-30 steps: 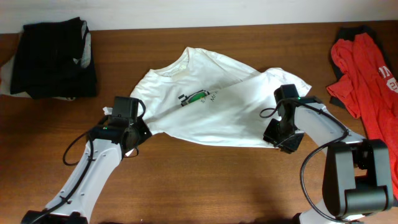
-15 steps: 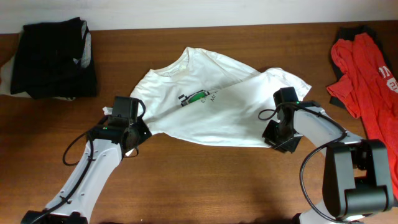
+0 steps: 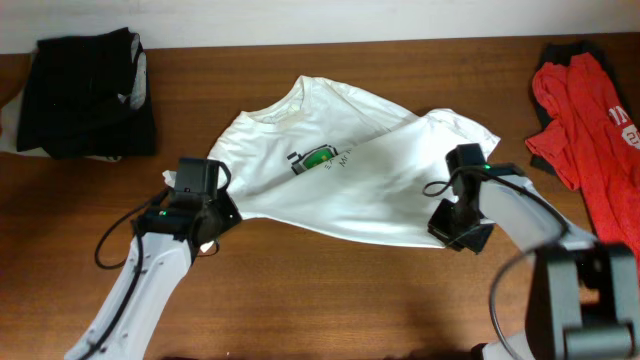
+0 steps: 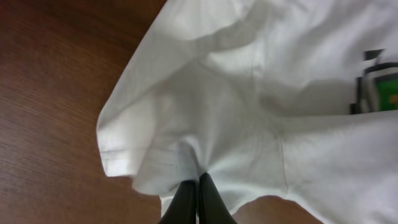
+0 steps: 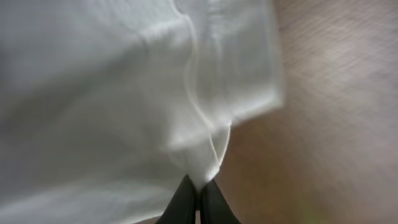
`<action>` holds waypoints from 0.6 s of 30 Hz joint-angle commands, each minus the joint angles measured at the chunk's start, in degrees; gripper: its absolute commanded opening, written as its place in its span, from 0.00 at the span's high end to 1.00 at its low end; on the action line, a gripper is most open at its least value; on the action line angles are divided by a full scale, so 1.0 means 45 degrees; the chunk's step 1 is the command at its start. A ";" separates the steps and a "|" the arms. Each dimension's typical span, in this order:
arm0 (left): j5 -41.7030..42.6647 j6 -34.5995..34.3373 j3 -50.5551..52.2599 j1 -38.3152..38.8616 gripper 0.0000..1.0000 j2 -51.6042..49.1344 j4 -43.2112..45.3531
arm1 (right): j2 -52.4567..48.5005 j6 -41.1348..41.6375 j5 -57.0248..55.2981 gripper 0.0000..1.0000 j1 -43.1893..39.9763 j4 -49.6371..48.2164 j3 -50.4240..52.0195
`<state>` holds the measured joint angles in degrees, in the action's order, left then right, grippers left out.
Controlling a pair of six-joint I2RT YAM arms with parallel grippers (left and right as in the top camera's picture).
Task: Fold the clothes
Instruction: 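Lift the T-shirt with both grippers and fling it flat forward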
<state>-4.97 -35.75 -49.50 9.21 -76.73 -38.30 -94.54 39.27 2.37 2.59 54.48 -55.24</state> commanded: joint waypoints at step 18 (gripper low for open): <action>-0.0627 0.0942 -1.2060 -0.0024 0.99 0.6358 -0.7582 | 0.8145 -0.0058 -0.1923 0.96 -0.0083 0.9520 -1.4076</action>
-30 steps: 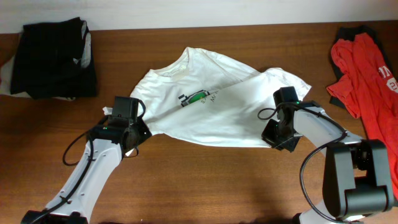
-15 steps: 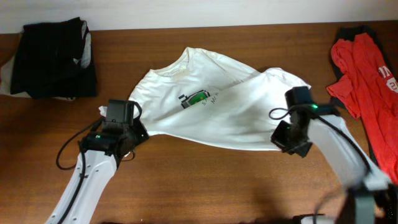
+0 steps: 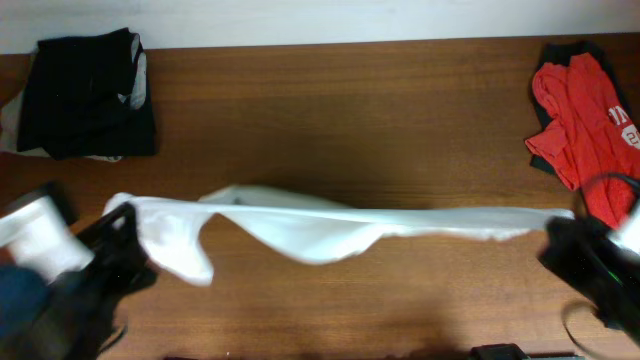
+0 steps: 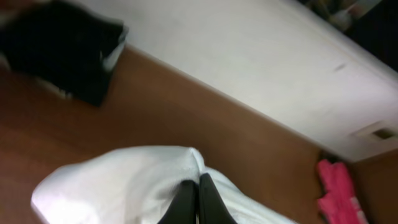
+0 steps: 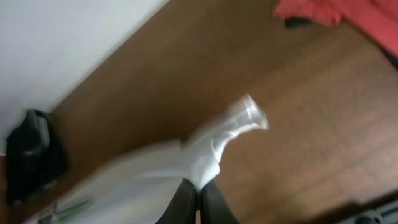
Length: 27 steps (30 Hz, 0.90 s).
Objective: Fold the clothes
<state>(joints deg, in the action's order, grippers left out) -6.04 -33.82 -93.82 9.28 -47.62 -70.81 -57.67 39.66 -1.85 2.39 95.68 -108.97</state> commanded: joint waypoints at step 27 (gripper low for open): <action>-0.3303 0.2691 -0.4454 -0.0044 0.01 -1.7452 0.5892 | -1.5727 -0.1039 -0.2516 0.02 -0.1506 -0.2832 -0.4862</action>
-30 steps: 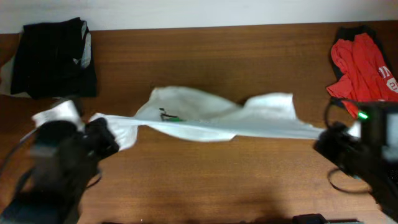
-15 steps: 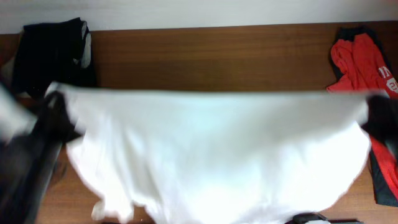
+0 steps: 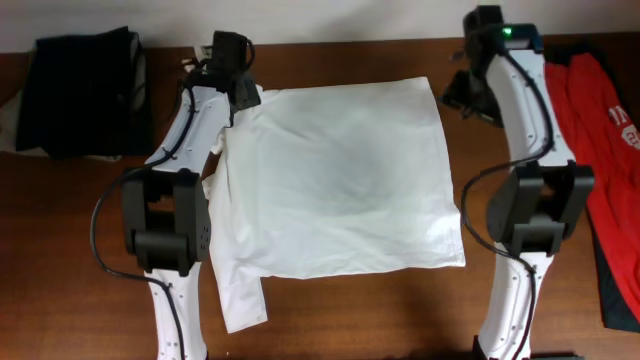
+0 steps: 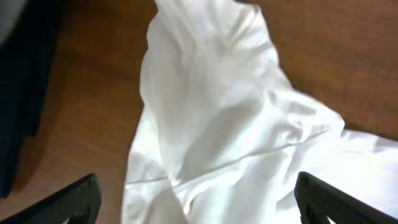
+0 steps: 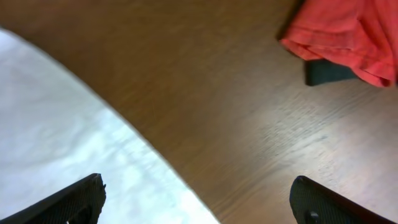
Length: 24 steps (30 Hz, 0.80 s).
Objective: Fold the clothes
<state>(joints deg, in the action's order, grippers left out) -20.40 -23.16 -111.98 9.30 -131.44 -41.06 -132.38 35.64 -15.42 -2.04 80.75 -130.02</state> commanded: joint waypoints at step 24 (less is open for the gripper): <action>0.1783 -0.0029 -0.0301 -0.0044 0.01 0.3279 -0.7762 | 0.1311 -0.3143 0.5139 0.96 0.1559 -0.2613 0.6271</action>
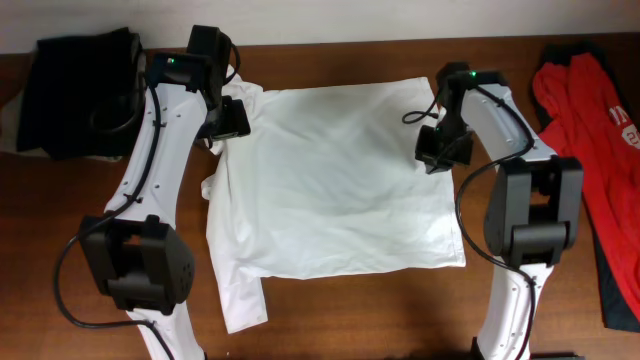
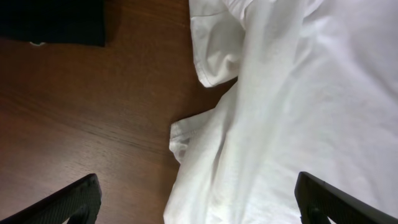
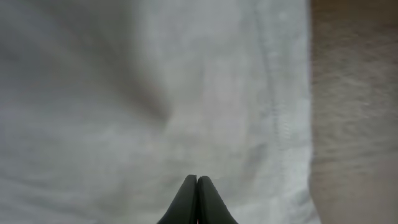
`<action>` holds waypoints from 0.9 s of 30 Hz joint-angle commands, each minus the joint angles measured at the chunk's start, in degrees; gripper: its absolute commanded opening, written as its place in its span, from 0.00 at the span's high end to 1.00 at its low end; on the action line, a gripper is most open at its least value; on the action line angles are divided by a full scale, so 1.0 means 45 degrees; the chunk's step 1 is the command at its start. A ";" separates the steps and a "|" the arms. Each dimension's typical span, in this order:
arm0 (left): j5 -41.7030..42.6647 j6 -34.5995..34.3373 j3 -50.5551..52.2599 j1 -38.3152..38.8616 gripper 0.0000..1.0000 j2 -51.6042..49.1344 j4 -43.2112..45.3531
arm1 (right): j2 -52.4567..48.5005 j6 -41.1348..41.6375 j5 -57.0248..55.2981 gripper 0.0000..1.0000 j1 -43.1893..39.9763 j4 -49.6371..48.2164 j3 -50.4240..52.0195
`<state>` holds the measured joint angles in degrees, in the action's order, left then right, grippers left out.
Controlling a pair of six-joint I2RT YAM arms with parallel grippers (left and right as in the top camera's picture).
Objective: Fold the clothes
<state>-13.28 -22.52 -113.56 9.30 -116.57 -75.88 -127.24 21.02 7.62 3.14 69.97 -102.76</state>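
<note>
A white T-shirt (image 1: 340,180) lies spread flat on the brown table (image 1: 350,320), plain side up, no print showing. My left gripper (image 1: 228,118) hovers over its far left sleeve. In the left wrist view that gripper (image 2: 198,204) is open wide, with the rumpled sleeve (image 2: 214,56) and the shirt (image 2: 298,112) below it. My right gripper (image 1: 440,152) is at the shirt's right edge. In the right wrist view it (image 3: 197,182) is shut, tips down on flat shirt fabric (image 3: 155,93), and no cloth is visibly pinched between them.
A pile of black clothes (image 1: 85,90) sits at the far left corner, also in the left wrist view as a black patch (image 2: 50,22). A red garment (image 1: 590,120) lies at the right edge. The shirt's left side hangs in a loose strip (image 1: 240,290) towards the front.
Both grippers have come nearer along the shirt's sides from its far corners. The left one is still open, over the sleeve. The right one has shut and is on the right edge.
First both grippers were shut on the crumpled shirt, print side up. Then the shirt hung stretched between them above the table. Then it lay flat, print hidden, both grippers open at its far corners. Now they are at its sides.
</note>
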 commanded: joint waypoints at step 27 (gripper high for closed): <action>0.0204 -0.0170 0.0049 -0.0044 0.01 -0.0029 -0.0262 | -0.0981 0.0102 -0.2142 0.96 -0.0573 -0.1258 0.0850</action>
<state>-12.60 -22.52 -113.56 9.30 -116.57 -76.95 -130.89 20.95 0.25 2.72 65.25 -101.32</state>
